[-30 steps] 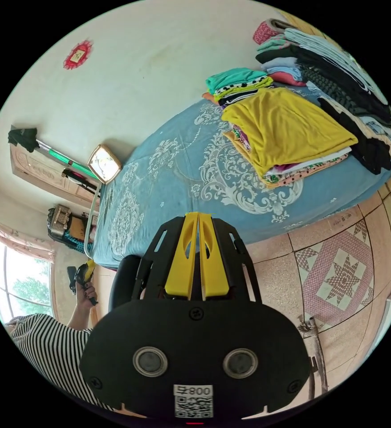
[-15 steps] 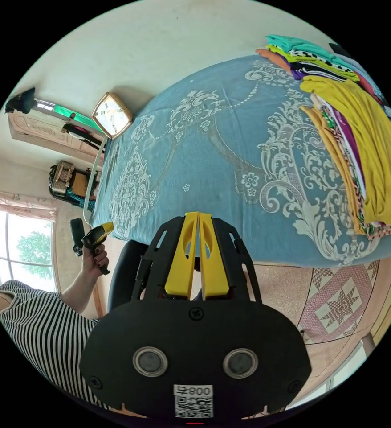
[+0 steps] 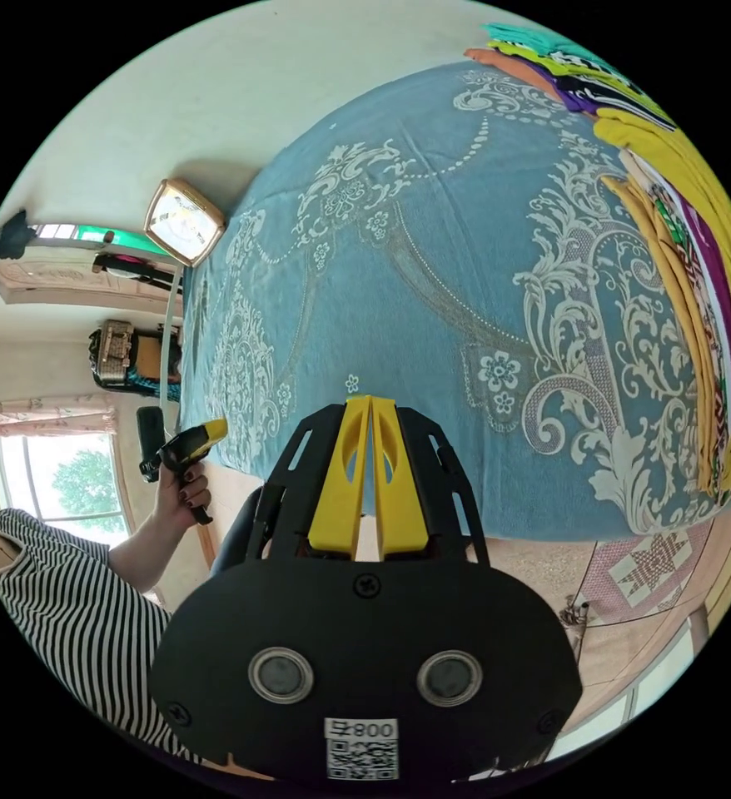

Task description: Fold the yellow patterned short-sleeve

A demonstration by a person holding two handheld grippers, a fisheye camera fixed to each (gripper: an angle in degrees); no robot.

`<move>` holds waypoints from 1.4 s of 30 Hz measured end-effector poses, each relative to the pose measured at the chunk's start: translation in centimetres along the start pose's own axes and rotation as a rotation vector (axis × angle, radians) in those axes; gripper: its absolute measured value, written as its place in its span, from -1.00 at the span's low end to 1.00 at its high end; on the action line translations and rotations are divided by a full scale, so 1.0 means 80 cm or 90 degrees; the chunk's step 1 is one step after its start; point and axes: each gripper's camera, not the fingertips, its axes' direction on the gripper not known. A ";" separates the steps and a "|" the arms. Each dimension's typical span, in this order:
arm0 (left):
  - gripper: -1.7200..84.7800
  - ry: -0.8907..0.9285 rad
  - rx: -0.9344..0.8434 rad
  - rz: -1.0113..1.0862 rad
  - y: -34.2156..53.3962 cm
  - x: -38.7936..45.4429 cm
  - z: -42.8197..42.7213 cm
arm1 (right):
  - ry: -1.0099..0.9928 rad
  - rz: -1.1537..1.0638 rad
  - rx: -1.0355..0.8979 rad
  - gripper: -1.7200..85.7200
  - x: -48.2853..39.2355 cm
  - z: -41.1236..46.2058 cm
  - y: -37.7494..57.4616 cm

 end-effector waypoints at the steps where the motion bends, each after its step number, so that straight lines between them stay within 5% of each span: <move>1: -0.96 0.000 -0.005 -0.004 0.000 -0.004 0.002 | 0.001 0.000 0.001 -0.96 -0.006 0.002 -0.017; 31: -0.96 -0.055 -0.138 0.007 -0.125 -0.149 0.190 | 0.077 0.020 0.180 -0.96 -0.071 -0.028 -0.443; 42: -0.96 -0.278 -0.096 0.019 -0.188 -0.184 0.335 | 0.152 -0.055 0.270 -0.95 -0.039 -0.091 -0.637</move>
